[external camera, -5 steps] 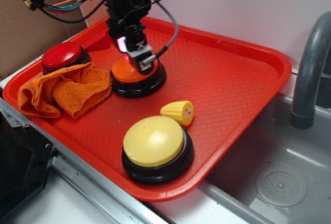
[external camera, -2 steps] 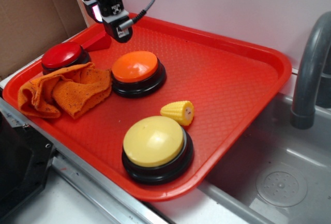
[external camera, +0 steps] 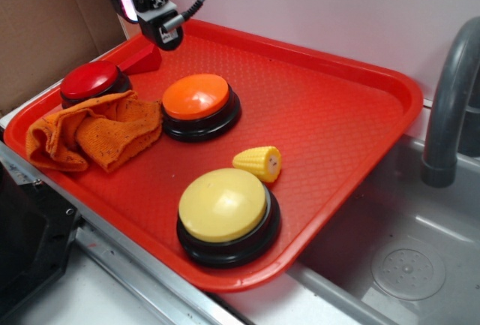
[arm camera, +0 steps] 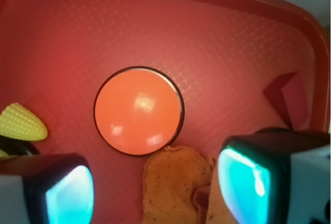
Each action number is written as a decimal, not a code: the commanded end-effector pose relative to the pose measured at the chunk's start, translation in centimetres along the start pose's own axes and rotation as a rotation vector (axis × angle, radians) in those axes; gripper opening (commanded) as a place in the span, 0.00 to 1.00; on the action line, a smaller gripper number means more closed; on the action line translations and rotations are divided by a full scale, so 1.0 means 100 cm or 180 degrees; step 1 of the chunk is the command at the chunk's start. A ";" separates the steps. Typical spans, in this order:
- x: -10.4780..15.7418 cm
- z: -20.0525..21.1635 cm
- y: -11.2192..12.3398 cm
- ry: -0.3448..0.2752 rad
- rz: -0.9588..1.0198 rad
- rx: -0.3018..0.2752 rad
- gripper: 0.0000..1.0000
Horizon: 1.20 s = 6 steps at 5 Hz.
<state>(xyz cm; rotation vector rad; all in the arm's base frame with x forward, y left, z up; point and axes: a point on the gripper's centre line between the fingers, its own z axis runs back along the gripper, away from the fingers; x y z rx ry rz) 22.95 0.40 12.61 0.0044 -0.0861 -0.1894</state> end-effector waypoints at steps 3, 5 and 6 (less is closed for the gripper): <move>-0.001 0.031 -0.004 -0.0156 0.0054 0.0020 1.00; -0.002 0.038 -0.006 -0.0262 0.0103 0.0017 1.00; 0.000 0.042 -0.009 -0.0258 0.0053 0.0101 1.00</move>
